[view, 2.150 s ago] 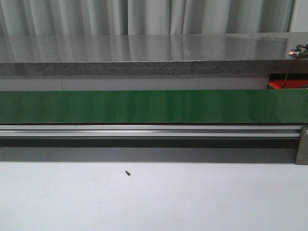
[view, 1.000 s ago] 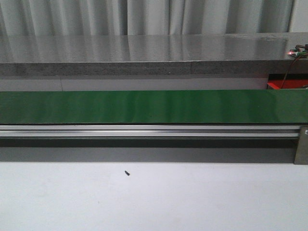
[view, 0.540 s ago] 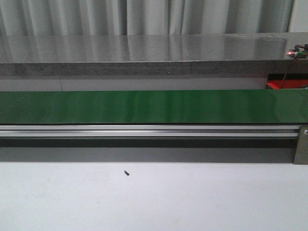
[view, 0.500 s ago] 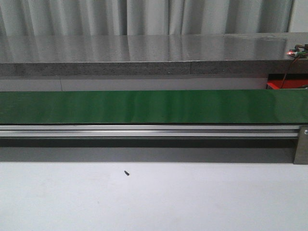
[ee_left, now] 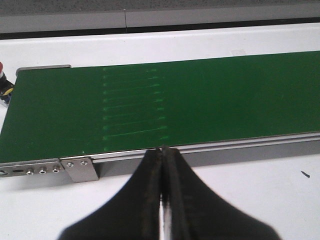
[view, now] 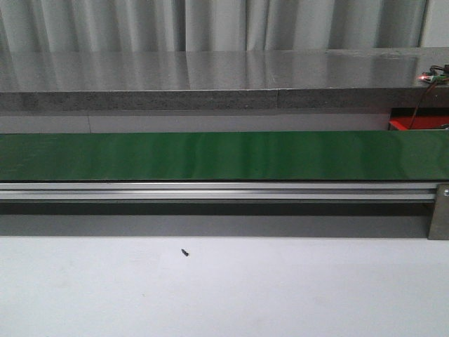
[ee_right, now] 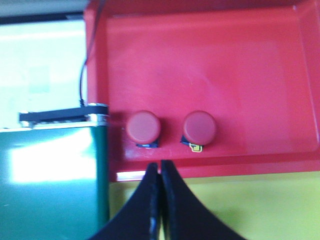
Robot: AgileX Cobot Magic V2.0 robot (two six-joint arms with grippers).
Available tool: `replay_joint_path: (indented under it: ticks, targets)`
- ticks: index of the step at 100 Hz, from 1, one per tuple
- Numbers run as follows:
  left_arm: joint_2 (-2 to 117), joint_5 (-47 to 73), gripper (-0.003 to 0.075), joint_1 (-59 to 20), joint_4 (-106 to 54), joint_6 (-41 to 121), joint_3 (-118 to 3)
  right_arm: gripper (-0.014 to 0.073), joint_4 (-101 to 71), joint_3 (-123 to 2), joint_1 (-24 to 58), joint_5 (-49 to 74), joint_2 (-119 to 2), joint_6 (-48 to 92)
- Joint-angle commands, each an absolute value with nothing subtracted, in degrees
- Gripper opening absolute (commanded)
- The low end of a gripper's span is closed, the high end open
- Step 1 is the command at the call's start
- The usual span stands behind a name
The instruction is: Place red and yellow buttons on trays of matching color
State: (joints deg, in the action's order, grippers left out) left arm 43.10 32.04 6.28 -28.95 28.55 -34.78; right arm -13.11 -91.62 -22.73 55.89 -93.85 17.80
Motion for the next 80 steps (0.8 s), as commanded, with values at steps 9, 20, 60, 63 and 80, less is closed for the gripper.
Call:
replay_joint_path:
  ticks: [9,20,60,63,80]
  targets:
    - [43.2,28.8,-0.0020,5.7,-30.6,28.5,-36.3,-0.0123,-17.6,-92.7,-22.3,56.7,-87.5,20.4]
    - [43.2,28.8,-0.0020,5.7,-30.6,28.5,-36.3,-0.0123,-21.9,-89.4,-21.3,54.8,-84.5,22.4]
    - [43.2,28.8,-0.0020,5.7,-30.6,28.5,-36.3,-0.0123,-23.7,-70.1,-14.5,44.6,-71.1,23.5]
    - [43.2,28.8,-0.0020,5.7,-30.6,28.5,-36.3,-0.0123,-23.8,-69.1,-14.0,43.7,-70.5,23.5]
    - [43.2,28.8,-0.0020,5.7,-30.6,28.5,-36.3,-0.0123,-18.9,-62.9,-11.6,39.0,-65.8,16.3]
